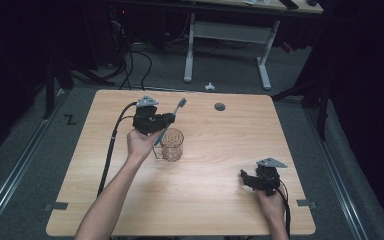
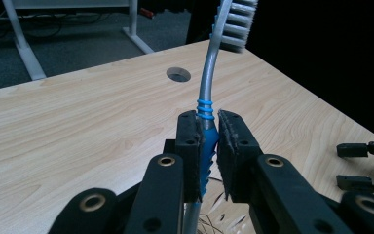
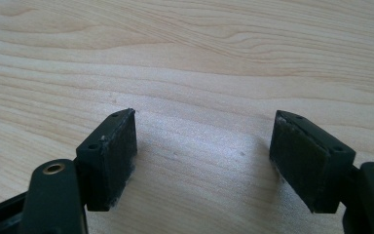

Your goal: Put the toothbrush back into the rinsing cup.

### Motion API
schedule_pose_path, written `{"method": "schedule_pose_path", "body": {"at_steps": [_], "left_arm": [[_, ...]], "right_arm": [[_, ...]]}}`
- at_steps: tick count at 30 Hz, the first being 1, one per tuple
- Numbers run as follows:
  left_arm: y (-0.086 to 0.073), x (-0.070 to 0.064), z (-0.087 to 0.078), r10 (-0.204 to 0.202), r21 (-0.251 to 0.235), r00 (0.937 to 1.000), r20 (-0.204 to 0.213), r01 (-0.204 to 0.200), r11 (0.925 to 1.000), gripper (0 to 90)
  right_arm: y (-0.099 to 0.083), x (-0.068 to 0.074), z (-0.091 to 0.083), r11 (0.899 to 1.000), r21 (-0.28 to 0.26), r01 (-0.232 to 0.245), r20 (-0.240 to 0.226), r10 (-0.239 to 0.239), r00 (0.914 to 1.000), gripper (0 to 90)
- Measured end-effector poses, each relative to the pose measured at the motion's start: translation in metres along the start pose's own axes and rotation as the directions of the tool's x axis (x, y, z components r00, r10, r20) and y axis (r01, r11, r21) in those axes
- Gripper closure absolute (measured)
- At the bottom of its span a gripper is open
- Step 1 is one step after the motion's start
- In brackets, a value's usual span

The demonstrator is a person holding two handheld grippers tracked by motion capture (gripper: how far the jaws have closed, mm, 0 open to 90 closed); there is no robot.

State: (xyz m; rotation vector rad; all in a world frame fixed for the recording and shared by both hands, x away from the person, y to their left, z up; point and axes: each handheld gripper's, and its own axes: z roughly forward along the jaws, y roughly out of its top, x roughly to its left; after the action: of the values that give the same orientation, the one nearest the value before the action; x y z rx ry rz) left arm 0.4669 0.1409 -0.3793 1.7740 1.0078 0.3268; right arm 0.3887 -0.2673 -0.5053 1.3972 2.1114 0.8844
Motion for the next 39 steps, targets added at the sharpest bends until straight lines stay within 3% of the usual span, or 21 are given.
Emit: {"method": "schedule_pose_path", "body": {"at_steps": [9, 23, 30, 39], "left_arm": [[-0.004, 0.003, -0.01, -0.015, -0.042, 0.9998, 0.01, 0.016, 0.999, 79.7], [-0.005, 0.009, -0.022, -0.038, -0.064, 0.9993, 0.0, 0.038, 0.9972, 79.6], [-0.005, 0.009, -0.018, -0.043, -0.077, 0.9991, 0.004, 0.043, 0.9961, 79.7], [-0.006, 0.004, -0.015, -0.016, -0.103, 0.9996, 0.021, 0.018, 0.9945, 79.8]], "right_arm": [[0.0, 0.0, 0.0, 1.0, 0.0, -0.001, 0.0, 0.001, 1.0, 25.7], [0.0, 0.0, 0.0, 1.0, 0.0, -0.002, 0.0, 0.002, 1.0, 25.6], [0.0, 0.0, 0.0, 1.0, 0.0, -0.001, 0.0, 0.001, 1.0, 25.6], [0.0, 0.0, 0.0, 1.0, 0.0, -0.002, 0.0, 0.002, 1.0, 25.7]]}}
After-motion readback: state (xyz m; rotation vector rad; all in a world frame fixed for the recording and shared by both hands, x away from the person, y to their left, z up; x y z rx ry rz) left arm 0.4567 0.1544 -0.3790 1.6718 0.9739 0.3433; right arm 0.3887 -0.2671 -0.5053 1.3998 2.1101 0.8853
